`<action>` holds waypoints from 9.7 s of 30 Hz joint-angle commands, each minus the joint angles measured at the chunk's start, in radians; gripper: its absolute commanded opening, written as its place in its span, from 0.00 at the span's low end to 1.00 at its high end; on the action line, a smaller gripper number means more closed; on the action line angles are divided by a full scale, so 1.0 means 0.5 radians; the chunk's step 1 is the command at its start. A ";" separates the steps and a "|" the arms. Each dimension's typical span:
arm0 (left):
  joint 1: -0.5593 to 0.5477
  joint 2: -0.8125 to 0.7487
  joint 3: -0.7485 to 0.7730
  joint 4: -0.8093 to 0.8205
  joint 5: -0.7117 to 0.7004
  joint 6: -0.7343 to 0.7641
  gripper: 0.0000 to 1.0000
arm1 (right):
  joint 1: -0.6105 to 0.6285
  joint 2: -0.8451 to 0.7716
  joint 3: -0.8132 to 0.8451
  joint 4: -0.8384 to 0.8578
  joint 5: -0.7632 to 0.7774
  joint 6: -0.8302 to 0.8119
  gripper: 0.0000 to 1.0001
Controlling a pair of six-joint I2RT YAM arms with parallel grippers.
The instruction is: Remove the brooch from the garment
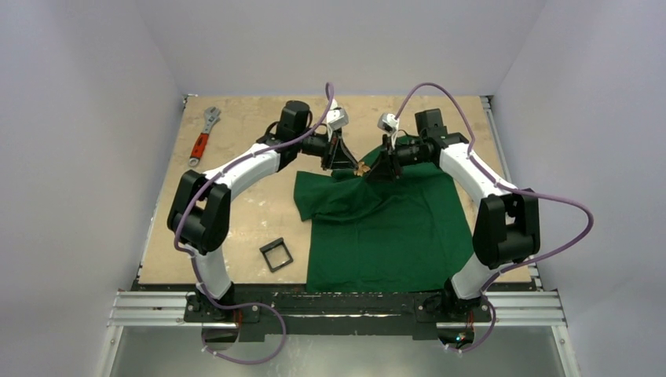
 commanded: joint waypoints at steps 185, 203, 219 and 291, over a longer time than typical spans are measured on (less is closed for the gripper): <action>-0.048 0.021 -0.401 0.689 -0.376 -0.821 0.31 | -0.021 -0.183 -0.370 0.645 0.117 1.201 0.00; -0.077 0.066 -0.348 0.818 -0.232 -0.904 0.37 | -0.023 -0.167 -0.373 0.670 0.081 1.207 0.00; -0.108 0.051 -0.373 0.855 -0.215 -0.916 0.41 | -0.021 -0.174 -0.388 0.681 0.058 1.205 0.00; -0.039 -0.350 -0.626 0.296 -0.646 -0.279 0.61 | 0.297 -0.342 -0.840 1.579 1.411 0.321 0.00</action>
